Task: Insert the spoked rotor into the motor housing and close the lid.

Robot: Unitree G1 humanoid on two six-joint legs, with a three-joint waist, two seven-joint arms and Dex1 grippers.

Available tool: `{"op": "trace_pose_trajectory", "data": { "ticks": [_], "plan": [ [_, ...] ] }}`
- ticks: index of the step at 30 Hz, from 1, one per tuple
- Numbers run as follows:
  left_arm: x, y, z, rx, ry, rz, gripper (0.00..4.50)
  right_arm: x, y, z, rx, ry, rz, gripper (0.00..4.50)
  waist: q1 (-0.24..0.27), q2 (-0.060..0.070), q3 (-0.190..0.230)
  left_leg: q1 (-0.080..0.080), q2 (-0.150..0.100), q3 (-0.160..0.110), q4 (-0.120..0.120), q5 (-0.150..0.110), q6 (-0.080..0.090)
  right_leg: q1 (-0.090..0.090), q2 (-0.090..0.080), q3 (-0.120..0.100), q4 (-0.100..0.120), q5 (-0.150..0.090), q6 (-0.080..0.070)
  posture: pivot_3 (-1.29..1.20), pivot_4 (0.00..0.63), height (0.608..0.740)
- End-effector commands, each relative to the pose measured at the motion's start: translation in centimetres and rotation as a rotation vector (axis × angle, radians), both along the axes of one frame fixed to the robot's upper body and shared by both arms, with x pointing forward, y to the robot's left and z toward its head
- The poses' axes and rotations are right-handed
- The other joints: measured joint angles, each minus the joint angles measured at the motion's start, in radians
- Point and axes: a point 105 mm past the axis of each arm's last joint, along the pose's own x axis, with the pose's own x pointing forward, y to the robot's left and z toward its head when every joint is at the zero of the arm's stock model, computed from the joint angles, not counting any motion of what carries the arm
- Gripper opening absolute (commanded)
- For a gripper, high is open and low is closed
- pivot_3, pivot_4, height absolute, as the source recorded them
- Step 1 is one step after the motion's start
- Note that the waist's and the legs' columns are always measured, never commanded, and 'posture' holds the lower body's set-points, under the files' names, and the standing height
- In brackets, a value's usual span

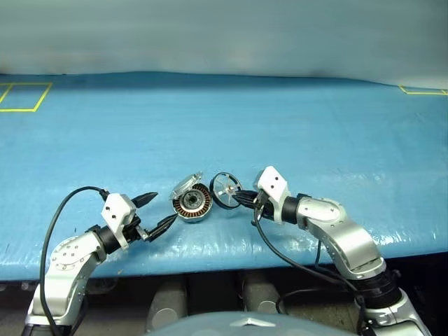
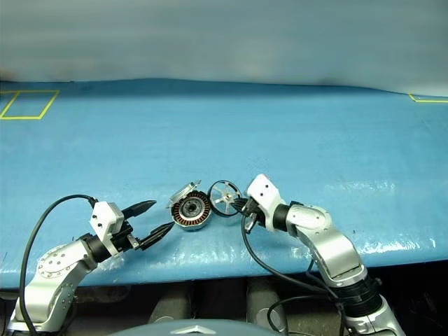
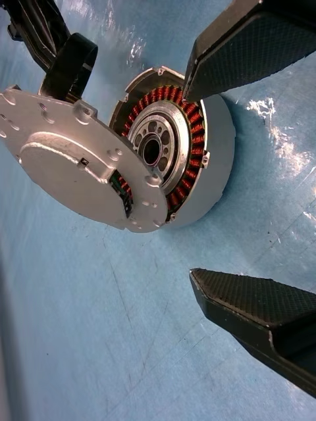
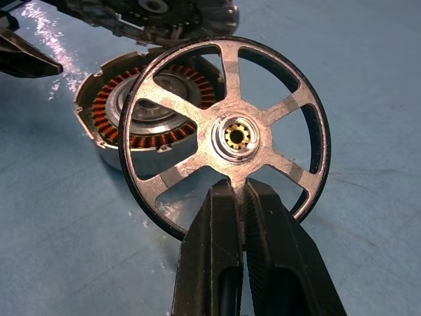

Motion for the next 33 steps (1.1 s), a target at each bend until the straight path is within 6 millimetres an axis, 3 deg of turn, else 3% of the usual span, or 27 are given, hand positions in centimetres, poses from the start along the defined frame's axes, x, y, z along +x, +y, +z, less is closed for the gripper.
{"op": "trace_pose_trajectory", "data": {
  "ticks": [1,19,33],
  "plan": [
    [0.1,0.1,0.5,-0.006,-0.026,0.002,4.41,0.0,1.4,2.1,0.041,-0.085,0.059,0.03,0.0,0.0,0.0,0.0,0.0,0.0,0.0,0.0,0.0,0.0,0.0,0.0,0.0,0.0,0.0,0.0,0.15,0.74],
    [-0.3,0.3,0.0,-0.006,-0.011,0.022,4.41,0.1,5.8,3.3,0.087,-0.117,0.188,0.03,0.002,0.0,0.0,0.0,0.0,0.0,0.0,0.0,0.0,0.0,0.0,0.0,0.0,0.0,0.0,0.0,0.15,0.74],
    [-0.6,0.4,-0.4,-0.009,-0.002,0.033,4.41,0.6,6.3,2.1,0.024,-0.119,0.205,0.03,0.001,0.0,0.0,0.0,0.0,0.0,0.0,0.0,0.0,0.0,0.0,0.0,0.0,0.0,0.0,0.0,0.15,0.74]
  ]
}}
